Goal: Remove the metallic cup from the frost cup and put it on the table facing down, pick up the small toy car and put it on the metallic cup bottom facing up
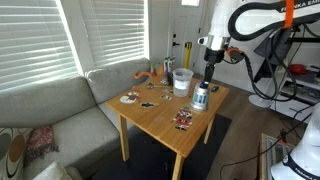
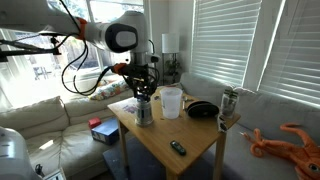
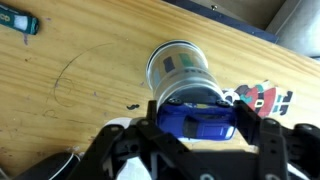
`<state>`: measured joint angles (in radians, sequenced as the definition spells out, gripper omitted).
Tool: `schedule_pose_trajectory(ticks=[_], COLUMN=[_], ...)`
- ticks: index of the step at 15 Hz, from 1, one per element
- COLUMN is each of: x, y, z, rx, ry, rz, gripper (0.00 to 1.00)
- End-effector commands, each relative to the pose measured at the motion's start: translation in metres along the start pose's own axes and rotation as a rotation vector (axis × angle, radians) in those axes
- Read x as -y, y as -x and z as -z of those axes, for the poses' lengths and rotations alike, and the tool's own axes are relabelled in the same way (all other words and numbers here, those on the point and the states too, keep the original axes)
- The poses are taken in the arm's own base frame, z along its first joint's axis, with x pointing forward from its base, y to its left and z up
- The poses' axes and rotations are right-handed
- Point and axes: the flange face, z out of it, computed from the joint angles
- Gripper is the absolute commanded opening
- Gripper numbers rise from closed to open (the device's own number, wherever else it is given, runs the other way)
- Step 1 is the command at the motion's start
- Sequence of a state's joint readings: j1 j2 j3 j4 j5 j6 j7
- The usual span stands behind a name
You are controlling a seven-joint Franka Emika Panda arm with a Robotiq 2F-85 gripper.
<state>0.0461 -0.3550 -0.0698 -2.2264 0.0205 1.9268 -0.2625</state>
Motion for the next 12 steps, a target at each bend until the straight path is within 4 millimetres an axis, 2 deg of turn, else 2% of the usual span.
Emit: schedule_pose_trajectory(ticks=[1, 12], x=[0.0014, -0.0012], y=[-0.0038, -0.0040], z=[0.0047, 0.0016], rx=[0.026, 0.032], ry=[-0.011, 0.002], rz=[0.024, 0.028], gripper=[0.50, 0.50])
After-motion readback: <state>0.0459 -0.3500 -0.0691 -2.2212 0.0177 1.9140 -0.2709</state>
